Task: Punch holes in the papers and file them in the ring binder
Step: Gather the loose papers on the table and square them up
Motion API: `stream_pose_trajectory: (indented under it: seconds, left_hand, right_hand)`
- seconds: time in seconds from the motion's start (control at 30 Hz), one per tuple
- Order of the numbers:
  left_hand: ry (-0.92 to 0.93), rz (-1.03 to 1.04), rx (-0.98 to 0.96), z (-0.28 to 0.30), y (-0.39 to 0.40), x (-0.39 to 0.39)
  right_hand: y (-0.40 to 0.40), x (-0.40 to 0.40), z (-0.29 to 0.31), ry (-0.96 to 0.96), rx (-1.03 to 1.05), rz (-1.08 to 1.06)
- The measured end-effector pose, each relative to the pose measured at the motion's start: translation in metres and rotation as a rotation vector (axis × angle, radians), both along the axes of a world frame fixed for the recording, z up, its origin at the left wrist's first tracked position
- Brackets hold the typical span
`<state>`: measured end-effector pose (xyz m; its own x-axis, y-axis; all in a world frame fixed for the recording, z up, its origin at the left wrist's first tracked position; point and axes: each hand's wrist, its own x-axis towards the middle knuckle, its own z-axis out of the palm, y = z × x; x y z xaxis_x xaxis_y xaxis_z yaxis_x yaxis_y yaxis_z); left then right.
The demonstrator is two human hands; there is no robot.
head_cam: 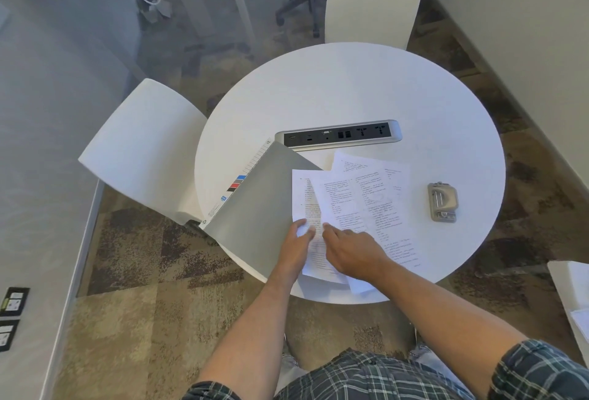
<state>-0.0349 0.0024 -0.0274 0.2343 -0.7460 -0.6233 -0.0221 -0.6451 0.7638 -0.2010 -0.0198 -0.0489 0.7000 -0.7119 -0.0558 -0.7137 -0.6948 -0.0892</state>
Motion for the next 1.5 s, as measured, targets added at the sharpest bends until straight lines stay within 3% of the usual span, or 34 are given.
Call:
stream_pose_trajectory:
  seconds: [0.23,0.3,0.53,0.83,1.1,1.27,1.5]
  left_hand:
    - [0.094,0.087,-0.060,-0.013,-0.007,-0.001]
    - [0.036,0.061,-0.061,-0.020,-0.006,0.003]
    - [-0.030,-0.003,-0.015,-0.023,-0.004,0.008]
    - [-0.013,0.008,-0.039,-0.036,-0.006,0.008]
    - [-0.050,0.034,-0.060,-0.014,-0.013,-0.003]
    - [-0.060,-0.042,-0.066,-0.012,-0.012,-0.005]
    - [0.047,-0.078,-0.049,0.008,-0.008,-0.006]
  right_hand:
    - [0.008,0.004,0.011,-0.381,0.123,0.127]
    - [0.008,0.001,0.008,-0.384,0.174,0.154]
    - [0.007,-0.014,0.003,-0.118,0.402,0.023]
    - [-0.004,0.002,0.017,-0.021,0.353,-0.271]
    - [-0.024,0.009,0.021,-0.161,0.358,-0.560]
    - [-0.027,0.017,0.023,-0.380,0.502,-0.725]
    - [-0.021,0.019,0.036,-0.484,0.657,-0.652]
